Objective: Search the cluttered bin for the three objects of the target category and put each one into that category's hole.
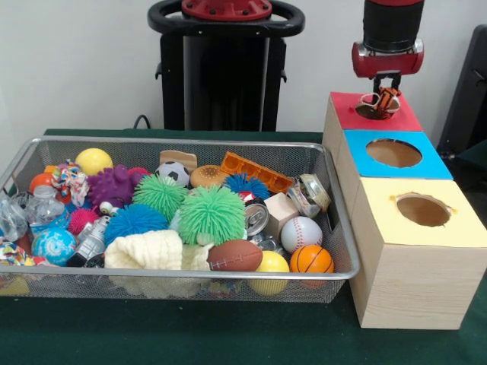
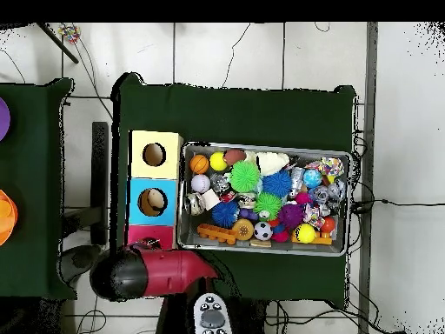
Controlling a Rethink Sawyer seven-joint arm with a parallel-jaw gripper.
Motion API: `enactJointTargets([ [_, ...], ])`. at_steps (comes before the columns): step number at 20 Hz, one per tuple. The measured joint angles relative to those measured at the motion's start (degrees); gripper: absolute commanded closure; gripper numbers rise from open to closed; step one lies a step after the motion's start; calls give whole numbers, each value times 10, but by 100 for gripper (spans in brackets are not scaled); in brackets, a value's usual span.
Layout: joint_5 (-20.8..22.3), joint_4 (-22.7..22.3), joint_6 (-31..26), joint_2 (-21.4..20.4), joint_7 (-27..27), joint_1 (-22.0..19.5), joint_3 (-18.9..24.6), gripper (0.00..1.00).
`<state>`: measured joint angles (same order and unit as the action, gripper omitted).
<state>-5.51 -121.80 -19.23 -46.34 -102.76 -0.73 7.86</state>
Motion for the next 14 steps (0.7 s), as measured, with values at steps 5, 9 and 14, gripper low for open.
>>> enactJointTargets([
  [5, 16, 6, 48, 6, 0, 59, -56, 100],
  [9, 47, 5, 104, 2, 0, 90, -78, 100],
  [14, 58, 5, 108, -2, 0, 86, -84, 100],
])
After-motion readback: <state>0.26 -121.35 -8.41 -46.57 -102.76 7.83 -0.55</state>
